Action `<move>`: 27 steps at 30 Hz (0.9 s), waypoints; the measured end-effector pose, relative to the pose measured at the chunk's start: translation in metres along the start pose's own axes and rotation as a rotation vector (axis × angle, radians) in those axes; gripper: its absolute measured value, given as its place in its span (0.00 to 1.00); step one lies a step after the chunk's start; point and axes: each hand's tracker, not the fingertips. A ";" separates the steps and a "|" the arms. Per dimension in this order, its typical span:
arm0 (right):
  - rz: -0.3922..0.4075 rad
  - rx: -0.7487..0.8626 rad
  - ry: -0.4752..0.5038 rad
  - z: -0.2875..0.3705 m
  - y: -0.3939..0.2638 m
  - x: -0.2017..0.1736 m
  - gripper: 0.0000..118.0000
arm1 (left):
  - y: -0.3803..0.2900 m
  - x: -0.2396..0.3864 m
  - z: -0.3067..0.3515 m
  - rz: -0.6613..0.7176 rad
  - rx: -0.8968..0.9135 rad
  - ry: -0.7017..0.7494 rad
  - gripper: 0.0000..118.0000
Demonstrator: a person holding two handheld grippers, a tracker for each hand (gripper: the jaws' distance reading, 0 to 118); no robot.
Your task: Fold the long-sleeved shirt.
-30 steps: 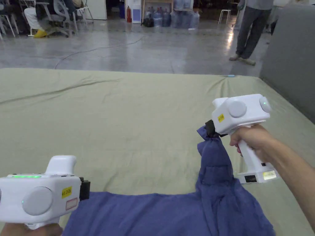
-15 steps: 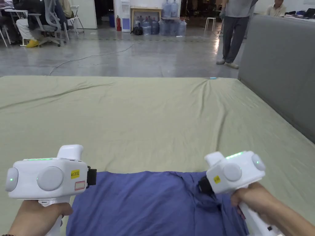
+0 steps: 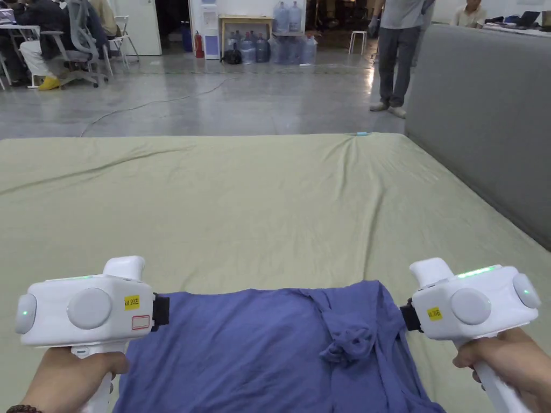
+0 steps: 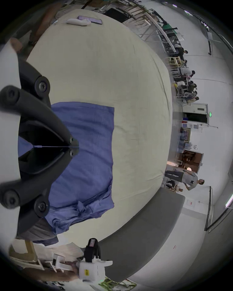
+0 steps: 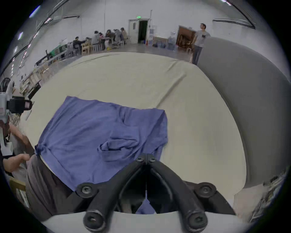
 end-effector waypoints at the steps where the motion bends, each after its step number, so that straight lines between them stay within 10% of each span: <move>1: -0.012 -0.009 -0.006 -0.001 0.000 0.001 0.00 | 0.000 0.000 -0.003 0.000 -0.008 0.000 0.00; 10: -0.071 -0.031 0.073 -0.031 0.010 -0.003 0.00 | 0.047 -0.028 -0.067 0.040 -0.080 0.041 0.01; 14: -0.102 -0.040 0.083 -0.053 0.017 -0.001 0.00 | 0.073 -0.068 -0.141 0.108 -0.164 0.129 0.89; 15: -0.120 -0.048 0.092 -0.059 0.019 0.000 0.01 | 0.076 -0.077 -0.159 0.126 -0.197 0.154 0.90; 23: -0.110 -0.118 0.029 -0.101 0.042 0.020 0.03 | 0.095 -0.106 -0.240 0.211 -0.235 0.204 0.79; 27: -0.166 -0.122 0.042 -0.124 0.066 0.032 0.03 | 0.089 -0.091 -0.251 0.057 -0.284 0.285 0.07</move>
